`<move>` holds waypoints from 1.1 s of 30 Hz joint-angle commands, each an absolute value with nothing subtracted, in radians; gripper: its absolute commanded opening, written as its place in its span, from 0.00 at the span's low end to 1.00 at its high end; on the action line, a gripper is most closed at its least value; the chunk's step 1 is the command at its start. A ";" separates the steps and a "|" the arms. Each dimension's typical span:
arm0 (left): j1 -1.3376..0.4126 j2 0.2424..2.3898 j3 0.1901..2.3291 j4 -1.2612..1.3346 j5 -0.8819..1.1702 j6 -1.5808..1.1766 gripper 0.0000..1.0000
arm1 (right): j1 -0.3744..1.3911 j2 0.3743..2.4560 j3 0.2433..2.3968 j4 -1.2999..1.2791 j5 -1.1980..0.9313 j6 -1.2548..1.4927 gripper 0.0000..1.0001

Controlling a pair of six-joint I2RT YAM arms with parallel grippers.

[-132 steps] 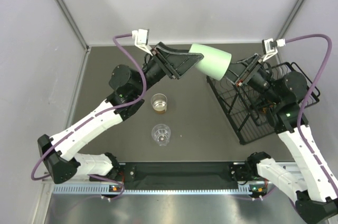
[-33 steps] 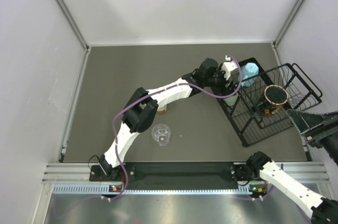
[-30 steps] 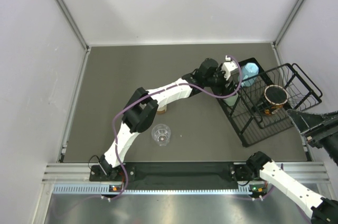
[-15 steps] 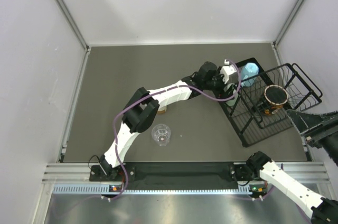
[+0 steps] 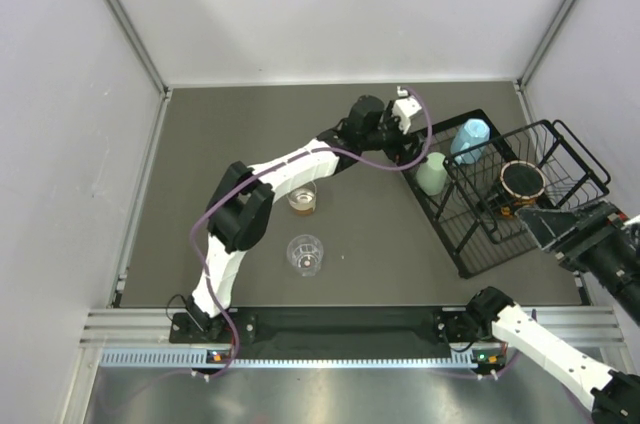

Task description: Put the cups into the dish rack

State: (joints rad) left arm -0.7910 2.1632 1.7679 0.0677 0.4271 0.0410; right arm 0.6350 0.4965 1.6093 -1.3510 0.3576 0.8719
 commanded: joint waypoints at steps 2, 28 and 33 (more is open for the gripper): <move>-0.764 1.988 1.691 0.149 0.480 0.006 0.93 | 0.653 0.566 1.572 -1.278 0.318 0.792 0.62; -0.423 1.273 1.533 -0.781 -0.167 -0.492 0.91 | 0.807 1.412 1.601 -0.828 -0.005 0.476 0.62; -0.413 1.163 1.445 -0.863 -0.184 -0.580 0.92 | 0.882 1.595 1.701 -0.822 -0.021 0.472 0.62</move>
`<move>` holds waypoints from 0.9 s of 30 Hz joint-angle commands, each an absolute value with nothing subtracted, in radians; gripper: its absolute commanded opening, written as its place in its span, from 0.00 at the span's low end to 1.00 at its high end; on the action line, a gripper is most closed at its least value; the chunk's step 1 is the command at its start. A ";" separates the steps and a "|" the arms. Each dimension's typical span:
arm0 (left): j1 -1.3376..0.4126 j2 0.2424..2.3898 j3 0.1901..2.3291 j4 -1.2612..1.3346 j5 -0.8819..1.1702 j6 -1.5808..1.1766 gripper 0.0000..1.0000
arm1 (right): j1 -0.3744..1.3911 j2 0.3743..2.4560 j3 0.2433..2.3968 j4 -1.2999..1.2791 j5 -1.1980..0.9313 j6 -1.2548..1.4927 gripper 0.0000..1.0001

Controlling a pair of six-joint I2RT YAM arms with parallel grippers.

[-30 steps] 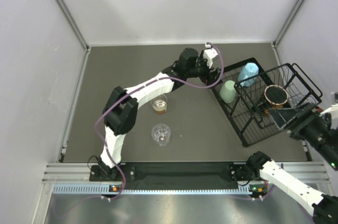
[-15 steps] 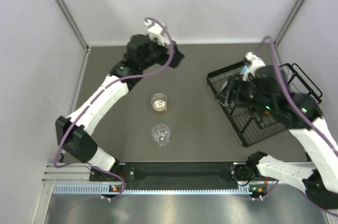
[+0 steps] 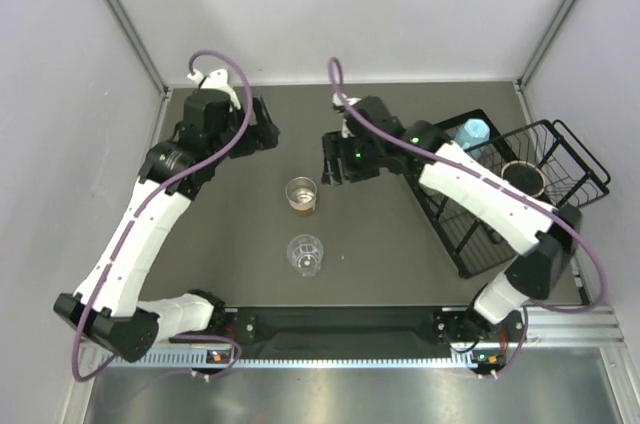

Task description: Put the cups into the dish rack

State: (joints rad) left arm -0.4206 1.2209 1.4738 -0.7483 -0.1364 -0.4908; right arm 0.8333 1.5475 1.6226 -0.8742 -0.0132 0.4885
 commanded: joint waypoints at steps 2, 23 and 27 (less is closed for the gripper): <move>-0.411 1.129 1.445 -0.919 -0.212 -0.618 0.92 | 0.903 1.643 1.712 -0.822 -0.060 0.474 0.61; -0.407 1.055 1.528 -1.077 -0.293 -0.722 0.94 | 1.117 1.744 1.427 -0.713 -0.046 0.466 0.45; -0.407 1.051 1.523 -1.080 -0.281 -0.739 0.93 | 1.120 1.764 1.413 -0.696 -0.005 0.474 0.42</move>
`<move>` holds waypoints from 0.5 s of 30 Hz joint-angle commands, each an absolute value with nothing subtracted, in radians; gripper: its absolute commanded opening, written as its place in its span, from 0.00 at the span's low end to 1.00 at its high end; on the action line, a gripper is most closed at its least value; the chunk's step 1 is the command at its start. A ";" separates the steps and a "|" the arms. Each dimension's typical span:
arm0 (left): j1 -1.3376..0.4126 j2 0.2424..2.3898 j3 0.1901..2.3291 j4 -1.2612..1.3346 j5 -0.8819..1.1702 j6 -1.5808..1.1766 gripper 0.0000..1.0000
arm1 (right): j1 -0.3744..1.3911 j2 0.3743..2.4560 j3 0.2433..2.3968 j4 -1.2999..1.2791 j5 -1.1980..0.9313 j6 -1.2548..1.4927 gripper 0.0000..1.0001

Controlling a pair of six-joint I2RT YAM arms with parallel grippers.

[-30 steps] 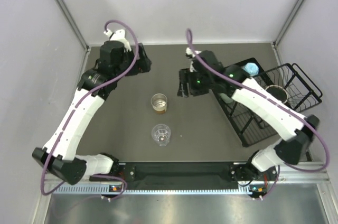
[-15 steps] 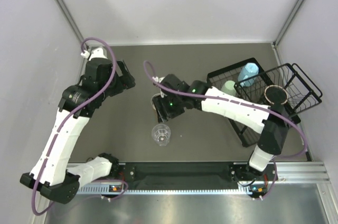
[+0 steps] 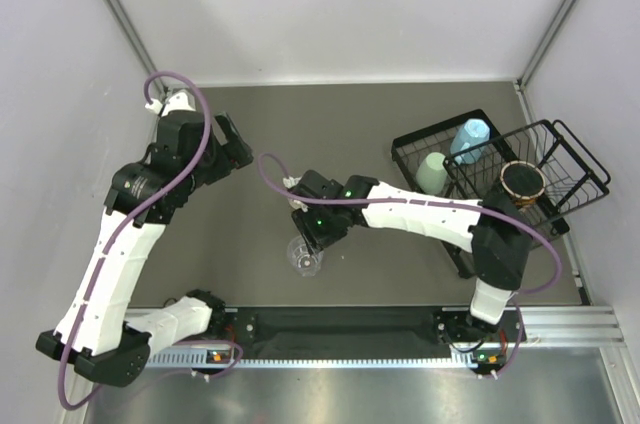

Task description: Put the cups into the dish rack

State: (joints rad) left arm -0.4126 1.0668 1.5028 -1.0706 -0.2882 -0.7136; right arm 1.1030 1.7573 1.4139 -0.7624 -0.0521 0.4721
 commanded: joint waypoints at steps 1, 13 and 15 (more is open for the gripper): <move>-0.407 1.048 1.522 -1.084 -0.276 -0.742 0.93 | 1.120 1.770 1.410 -0.695 -0.005 0.476 0.42; -0.407 1.049 1.594 -1.088 -0.288 -0.761 0.92 | 1.121 1.827 1.394 -0.672 0.087 0.476 0.17; -0.407 1.045 1.598 -1.028 -0.272 -0.746 0.94 | 1.120 1.819 1.390 -0.672 0.103 0.474 0.06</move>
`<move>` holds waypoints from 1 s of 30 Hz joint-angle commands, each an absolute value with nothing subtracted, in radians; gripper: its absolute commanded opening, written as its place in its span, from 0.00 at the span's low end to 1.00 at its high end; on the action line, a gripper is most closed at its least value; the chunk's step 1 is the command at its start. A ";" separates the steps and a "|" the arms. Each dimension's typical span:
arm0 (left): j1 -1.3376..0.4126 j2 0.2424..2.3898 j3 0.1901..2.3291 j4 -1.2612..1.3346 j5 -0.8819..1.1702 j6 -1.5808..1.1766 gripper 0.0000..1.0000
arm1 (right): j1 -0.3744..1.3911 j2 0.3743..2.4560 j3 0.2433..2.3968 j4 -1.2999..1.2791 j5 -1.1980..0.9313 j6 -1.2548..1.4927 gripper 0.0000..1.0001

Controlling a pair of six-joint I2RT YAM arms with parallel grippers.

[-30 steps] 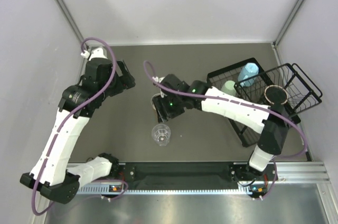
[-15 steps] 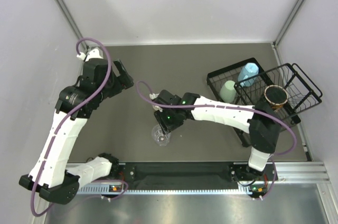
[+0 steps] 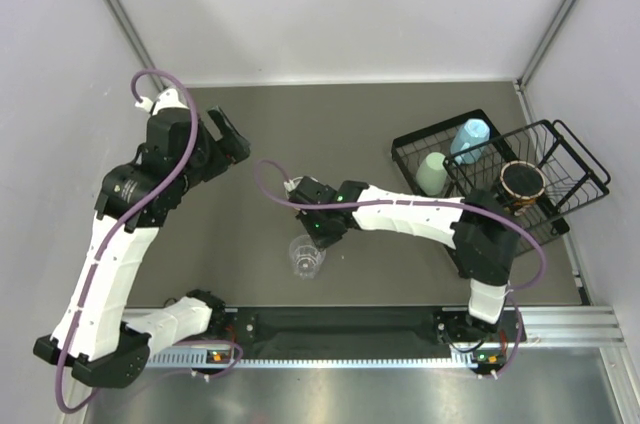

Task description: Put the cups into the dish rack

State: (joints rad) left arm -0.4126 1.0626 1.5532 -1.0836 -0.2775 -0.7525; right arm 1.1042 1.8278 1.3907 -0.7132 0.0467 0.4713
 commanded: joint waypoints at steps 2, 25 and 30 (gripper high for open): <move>-0.407 1.035 1.605 -0.982 -0.264 -0.753 0.94 | 1.114 1.796 1.387 -0.675 0.130 0.474 0.00; -0.417 1.066 1.342 0.133 0.351 -1.185 0.97 | 0.761 0.921 1.247 -0.211 0.227 0.459 0.00; -0.500 1.135 1.310 0.332 0.381 -1.236 0.98 | 0.713 0.845 1.226 -0.077 0.222 0.494 0.00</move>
